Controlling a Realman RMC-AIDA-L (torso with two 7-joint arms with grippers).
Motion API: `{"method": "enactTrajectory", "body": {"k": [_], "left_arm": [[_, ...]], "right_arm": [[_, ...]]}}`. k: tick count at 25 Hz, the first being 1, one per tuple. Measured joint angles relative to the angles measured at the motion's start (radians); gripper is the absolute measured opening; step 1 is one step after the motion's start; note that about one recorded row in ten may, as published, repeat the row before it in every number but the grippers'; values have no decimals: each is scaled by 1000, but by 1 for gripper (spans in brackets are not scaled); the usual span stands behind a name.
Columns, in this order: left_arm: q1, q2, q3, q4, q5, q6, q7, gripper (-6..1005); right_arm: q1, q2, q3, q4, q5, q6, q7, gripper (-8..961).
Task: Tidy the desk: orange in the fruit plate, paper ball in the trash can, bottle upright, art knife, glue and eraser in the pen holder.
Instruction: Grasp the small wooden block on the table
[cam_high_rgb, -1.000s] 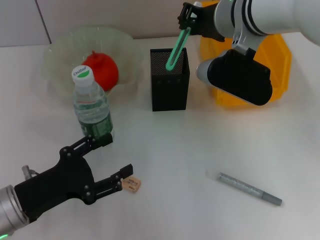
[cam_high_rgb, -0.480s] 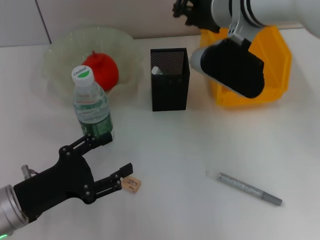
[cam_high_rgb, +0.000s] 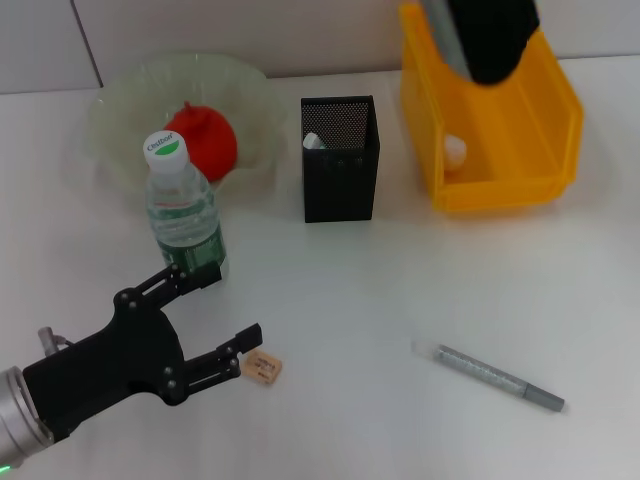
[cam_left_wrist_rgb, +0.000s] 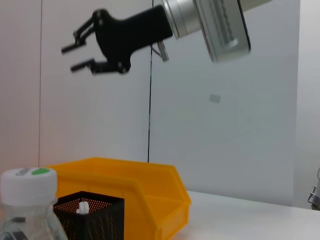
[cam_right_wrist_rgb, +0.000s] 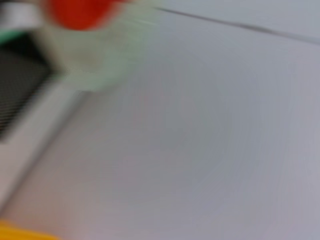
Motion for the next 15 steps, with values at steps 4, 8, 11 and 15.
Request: {"method": "enactTrajectory", "body": {"k": [4, 8, 11, 15], "left_arm": [[-5, 1, -2, 5, 0, 0, -2, 810], [-6, 2, -2, 12, 0, 1, -4, 810], [-7, 3, -2, 25, 0, 9, -5, 810], [-7, 3, -2, 29, -2, 26, -2, 810]], "right_arm": [[-24, 0, 94, -39, 125, 16, 111, 279], [-70, -4, 225, -67, 419, -15, 127, 281], [-109, -9, 375, -78, 731, -115, 109, 282], [-215, -12, 484, 0, 1143, -222, -14, 284]]}}
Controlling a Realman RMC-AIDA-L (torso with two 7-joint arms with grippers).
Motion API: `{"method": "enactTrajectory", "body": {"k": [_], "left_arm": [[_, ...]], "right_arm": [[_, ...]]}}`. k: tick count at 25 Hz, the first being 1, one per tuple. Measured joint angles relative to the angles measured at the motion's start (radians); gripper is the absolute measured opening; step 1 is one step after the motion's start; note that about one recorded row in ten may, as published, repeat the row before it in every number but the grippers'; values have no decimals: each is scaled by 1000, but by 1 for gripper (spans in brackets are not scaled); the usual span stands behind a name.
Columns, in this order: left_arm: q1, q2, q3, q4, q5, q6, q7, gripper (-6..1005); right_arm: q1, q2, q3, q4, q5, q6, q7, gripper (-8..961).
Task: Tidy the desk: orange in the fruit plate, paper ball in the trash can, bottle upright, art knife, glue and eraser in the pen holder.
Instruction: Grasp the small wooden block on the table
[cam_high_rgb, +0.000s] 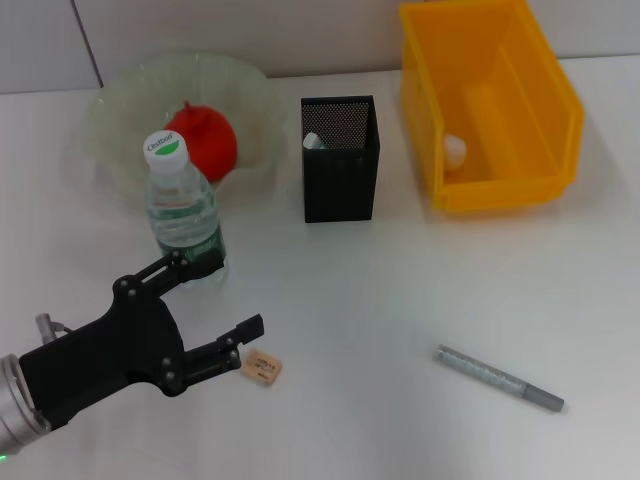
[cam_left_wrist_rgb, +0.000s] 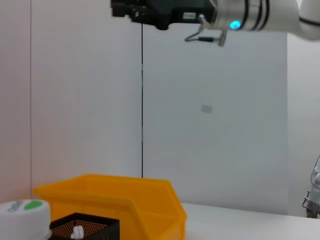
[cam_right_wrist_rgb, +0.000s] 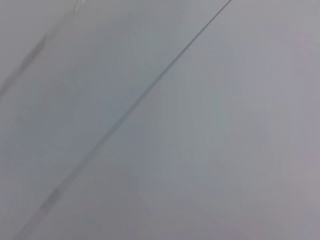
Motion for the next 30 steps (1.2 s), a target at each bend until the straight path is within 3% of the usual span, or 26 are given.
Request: {"method": "enactTrajectory", "body": {"k": [2, 3, 6, 7, 8, 10, 12, 17, 20, 25, 30], "left_arm": [[3, 0, 0, 5, -1, 4, 2, 810], [6, 0, 0, 9, -1, 7, 7, 810], [14, 0, 0, 13, -3, 20, 24, 810], [20, 0, 0, 17, -5, 28, 28, 810], [25, 0, 0, 21, -8, 35, 29, 810], [37, 0, 0, 32, -12, 50, 29, 810], [44, 1, 0, 37, -13, 58, 29, 810], [47, 2, 0, 38, -12, 64, 29, 810], [57, 3, 12, 36, -6, 67, 30, 810], [62, 3, 32, 57, 18, 49, -25, 810], [128, -2, 64, 299, 103, -34, -201, 810]], "right_arm": [[-99, 2, -4, 121, 240, -61, -136, 285], [-99, 2, -4, 121, 240, -61, -136, 286], [-158, 2, 8, 295, 412, -151, -195, 287], [-176, 0, 48, 428, 502, -251, -214, 287], [-176, 0, 48, 428, 502, -251, -214, 288], [-175, -1, 125, 598, 552, -408, -266, 289], [-170, -2, 195, 780, 554, -568, -359, 290], [-198, 1, 193, 941, 462, -642, -429, 292], [-205, 1, 193, 1001, 441, -659, -445, 494], [-226, 0, 202, 1060, 346, -688, -495, 685], [-237, -5, 203, 1067, 299, -689, -480, 779]]}}
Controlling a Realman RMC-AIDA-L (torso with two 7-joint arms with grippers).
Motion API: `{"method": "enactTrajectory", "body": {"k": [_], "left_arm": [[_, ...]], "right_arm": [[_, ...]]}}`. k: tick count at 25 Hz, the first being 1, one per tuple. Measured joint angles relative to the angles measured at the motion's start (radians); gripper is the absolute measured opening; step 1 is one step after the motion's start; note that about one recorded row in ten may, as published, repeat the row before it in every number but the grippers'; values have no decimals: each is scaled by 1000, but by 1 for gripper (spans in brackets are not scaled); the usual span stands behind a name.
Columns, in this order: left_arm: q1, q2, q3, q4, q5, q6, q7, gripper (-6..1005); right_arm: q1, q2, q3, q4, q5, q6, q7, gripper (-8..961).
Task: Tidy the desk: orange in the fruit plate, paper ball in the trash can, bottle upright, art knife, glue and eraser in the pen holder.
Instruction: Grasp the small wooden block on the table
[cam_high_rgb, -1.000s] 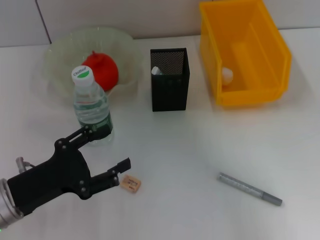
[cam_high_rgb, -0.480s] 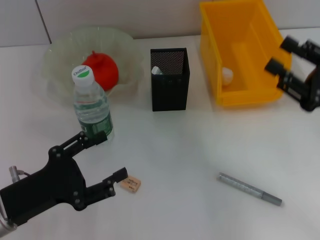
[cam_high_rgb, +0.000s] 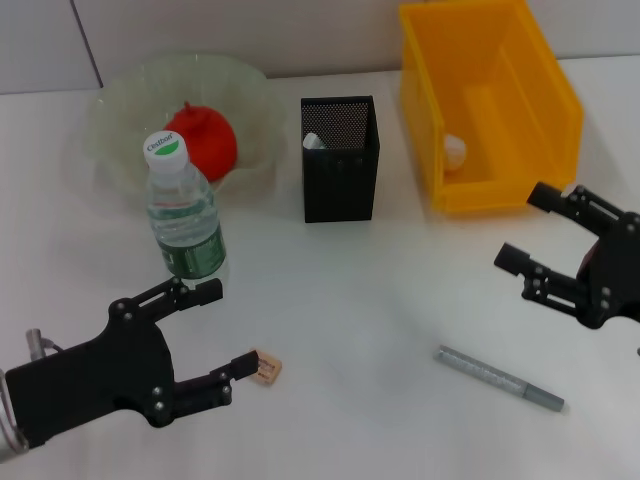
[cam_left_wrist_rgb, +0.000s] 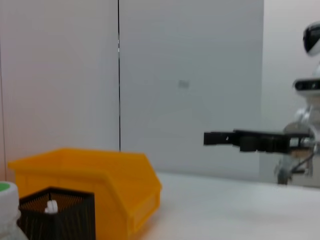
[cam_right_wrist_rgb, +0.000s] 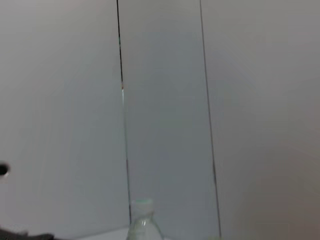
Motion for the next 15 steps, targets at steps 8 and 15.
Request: {"method": "enactTrajectory", "body": {"k": [8, 15], "left_arm": [[130, 4, 174, 588, 305, -239, -487, 810], [81, 4, 288, 895, 671, -188, -829, 807]], "right_arm": [[23, -39, 6, -38, -177, 13, 119, 799], [30, -47, 8, -51, -255, 45, 162, 799]]}}
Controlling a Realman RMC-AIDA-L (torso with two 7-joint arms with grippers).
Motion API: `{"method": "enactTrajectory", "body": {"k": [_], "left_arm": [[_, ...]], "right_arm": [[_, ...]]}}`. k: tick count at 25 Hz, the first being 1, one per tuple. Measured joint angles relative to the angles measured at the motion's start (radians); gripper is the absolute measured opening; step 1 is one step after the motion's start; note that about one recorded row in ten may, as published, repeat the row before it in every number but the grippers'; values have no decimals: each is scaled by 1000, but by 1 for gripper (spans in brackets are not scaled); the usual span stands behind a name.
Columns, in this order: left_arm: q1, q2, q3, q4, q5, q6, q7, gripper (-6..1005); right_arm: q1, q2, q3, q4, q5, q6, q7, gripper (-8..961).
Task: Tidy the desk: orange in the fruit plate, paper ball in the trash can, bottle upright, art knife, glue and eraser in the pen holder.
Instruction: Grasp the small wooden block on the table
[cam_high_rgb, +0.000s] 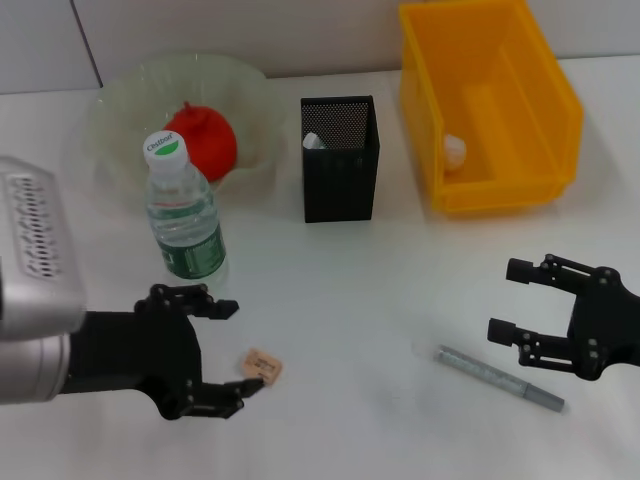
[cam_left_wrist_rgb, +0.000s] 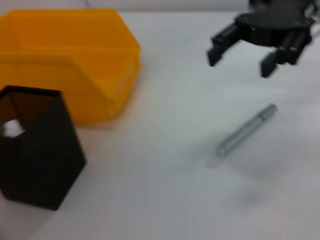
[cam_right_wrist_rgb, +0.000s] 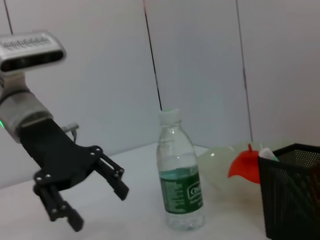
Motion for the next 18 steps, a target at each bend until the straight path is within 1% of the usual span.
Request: {"method": "enactTrajectory", "body": {"k": [2, 3, 4, 5, 6, 7, 8, 9, 11, 12, 13, 16, 18], "left_arm": [[0, 0, 0, 0, 0, 0, 0, 807], [-58, -1, 27, 53, 68, 65, -64, 806], [-106, -2, 39, 62, 103, 96, -118, 806], [-106, -2, 39, 62, 103, 96, -118, 805], [-147, -3, 49, 58, 133, 117, -169, 805], [-147, -3, 49, 58, 133, 117, -169, 805], [-223, -4, 83, 34, 177, 145, -246, 804], [-259, -5, 105, 18, 203, 146, -280, 804], [-303, -7, 127, 0, 239, 135, -333, 803], [-344, -10, 143, -22, 272, 122, -401, 802], [-344, -10, 143, -22, 272, 122, -401, 802], [-380, -11, 158, -50, 306, 109, -474, 801], [-382, -11, 170, -53, 323, 99, -498, 800]], "right_arm": [[-2, 2, 0, -1, 0, 6, 0, 799], [-2, 2, 0, -1, 0, 6, 0, 799], [-3, 3, 0, -1, -1, 6, 0, 799], [-3, 4, 0, -1, -1, 6, 0, 799], [-4, 5, 0, -1, -1, 6, 1, 799], [-5, 7, 0, -1, -1, 7, 1, 798], [-5, 7, 0, -1, -1, 7, 1, 798], [-5, 7, 1, 0, -1, 8, 1, 798], [-5, 8, 1, 1, -1, 9, 1, 798], [-5, 9, 1, 3, -1, 10, 1, 798], [-5, 9, 2, 3, -1, 12, 1, 798], [-7, 13, 7, 6, -1, 21, 1, 798], [-8, 14, 8, 6, -1, 23, 1, 798]]}}
